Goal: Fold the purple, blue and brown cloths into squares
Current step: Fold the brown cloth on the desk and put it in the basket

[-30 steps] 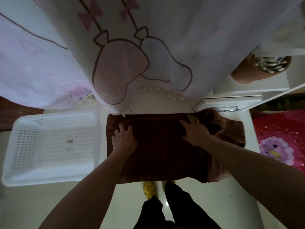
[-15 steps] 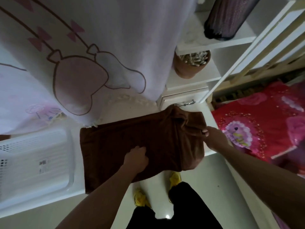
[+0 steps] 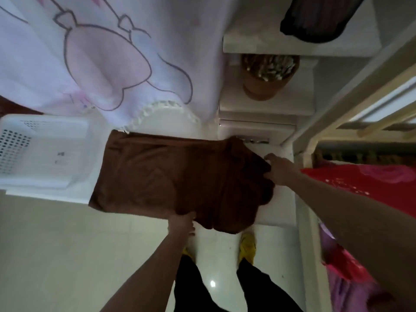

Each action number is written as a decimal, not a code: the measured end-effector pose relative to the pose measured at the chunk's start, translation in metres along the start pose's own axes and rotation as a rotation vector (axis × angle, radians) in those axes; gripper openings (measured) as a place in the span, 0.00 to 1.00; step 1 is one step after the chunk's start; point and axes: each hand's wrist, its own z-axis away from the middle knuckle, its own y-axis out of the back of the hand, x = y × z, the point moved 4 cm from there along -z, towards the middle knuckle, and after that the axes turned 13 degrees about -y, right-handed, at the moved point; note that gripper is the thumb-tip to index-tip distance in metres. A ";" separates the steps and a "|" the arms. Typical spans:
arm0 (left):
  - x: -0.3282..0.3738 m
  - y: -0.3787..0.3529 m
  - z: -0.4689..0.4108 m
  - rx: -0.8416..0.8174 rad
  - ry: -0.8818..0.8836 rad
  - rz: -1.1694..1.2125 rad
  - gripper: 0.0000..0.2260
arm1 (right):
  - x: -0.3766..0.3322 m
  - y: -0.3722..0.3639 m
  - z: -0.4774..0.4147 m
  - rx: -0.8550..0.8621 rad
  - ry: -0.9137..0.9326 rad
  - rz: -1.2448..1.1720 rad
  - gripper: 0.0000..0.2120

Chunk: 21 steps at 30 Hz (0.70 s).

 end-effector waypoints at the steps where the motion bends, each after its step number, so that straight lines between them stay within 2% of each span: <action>1: -0.008 -0.011 0.007 0.039 0.044 0.140 0.09 | 0.003 -0.002 -0.002 -0.017 0.012 0.002 0.24; 4: -0.025 -0.050 0.032 -0.009 0.167 0.413 0.08 | 0.014 -0.009 -0.002 -0.096 0.003 -0.157 0.12; 6: -0.030 -0.075 0.044 -0.079 0.207 0.475 0.11 | 0.021 -0.010 -0.002 -0.121 -0.001 -0.292 0.11; 8: -0.032 -0.098 0.055 -0.134 0.213 0.471 0.13 | 0.029 -0.006 0.000 -0.088 0.029 -0.369 0.11; 10: -0.035 -0.116 0.067 -0.181 0.189 0.416 0.09 | 0.040 0.001 -0.003 -0.033 0.032 -0.433 0.11; 13: -0.041 -0.125 0.078 -0.221 0.095 0.265 0.08 | 0.058 0.016 -0.009 0.025 -0.038 -0.471 0.11; 17: -0.046 -0.121 0.095 -0.255 0.067 0.250 0.13 | 0.081 0.041 -0.010 0.009 -0.133 -0.615 0.18; 20: -0.043 -0.124 0.107 -0.298 0.099 0.358 0.13 | 0.095 0.050 -0.021 -0.068 -0.167 -0.699 0.29; 21: -0.041 -0.126 0.109 -0.296 0.106 0.401 0.13 | 0.098 0.051 -0.025 -0.091 -0.165 -0.723 0.28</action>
